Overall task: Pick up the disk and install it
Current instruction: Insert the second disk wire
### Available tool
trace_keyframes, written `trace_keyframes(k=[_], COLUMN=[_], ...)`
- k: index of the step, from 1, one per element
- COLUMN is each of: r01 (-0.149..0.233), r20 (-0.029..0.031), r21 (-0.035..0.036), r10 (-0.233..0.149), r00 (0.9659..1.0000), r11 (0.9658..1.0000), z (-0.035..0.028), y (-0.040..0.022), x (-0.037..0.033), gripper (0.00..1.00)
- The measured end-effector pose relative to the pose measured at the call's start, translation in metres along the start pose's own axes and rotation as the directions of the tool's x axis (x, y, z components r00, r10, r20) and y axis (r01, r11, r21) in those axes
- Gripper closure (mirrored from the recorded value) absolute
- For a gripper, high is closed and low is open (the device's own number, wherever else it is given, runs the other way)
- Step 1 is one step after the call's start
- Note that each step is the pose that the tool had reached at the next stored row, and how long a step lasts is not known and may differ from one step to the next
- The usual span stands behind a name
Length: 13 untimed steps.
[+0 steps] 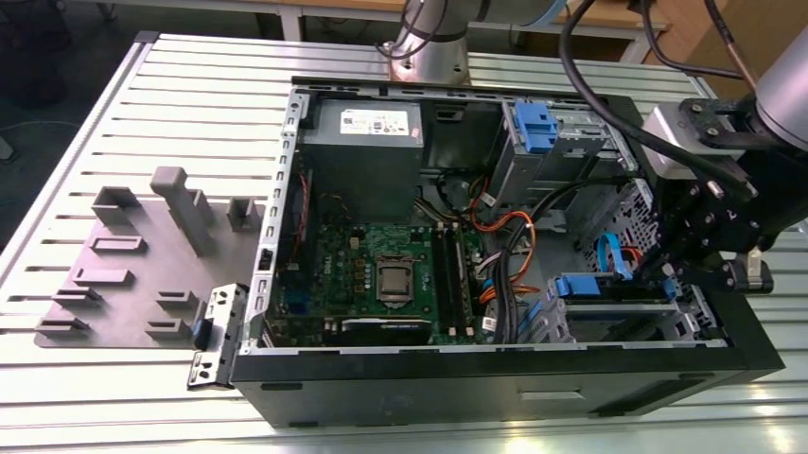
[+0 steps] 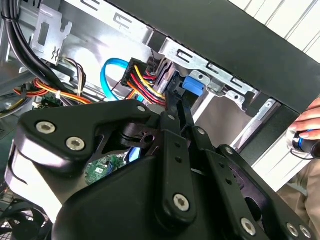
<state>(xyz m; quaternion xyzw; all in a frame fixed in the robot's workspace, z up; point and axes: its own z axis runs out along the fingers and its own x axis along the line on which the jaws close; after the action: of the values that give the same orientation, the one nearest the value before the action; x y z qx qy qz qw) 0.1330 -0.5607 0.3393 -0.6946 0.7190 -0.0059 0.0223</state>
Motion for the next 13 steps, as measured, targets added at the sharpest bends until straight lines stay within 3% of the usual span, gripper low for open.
trace_keyframes(k=[13], r01=[0.0], r20=[0.0], r21=[0.0], r10=[0.0], r00=[1.0], r11=[1.0], z=[0.0024], y=[0.0019], x=[0.0002], gripper=[0.83])
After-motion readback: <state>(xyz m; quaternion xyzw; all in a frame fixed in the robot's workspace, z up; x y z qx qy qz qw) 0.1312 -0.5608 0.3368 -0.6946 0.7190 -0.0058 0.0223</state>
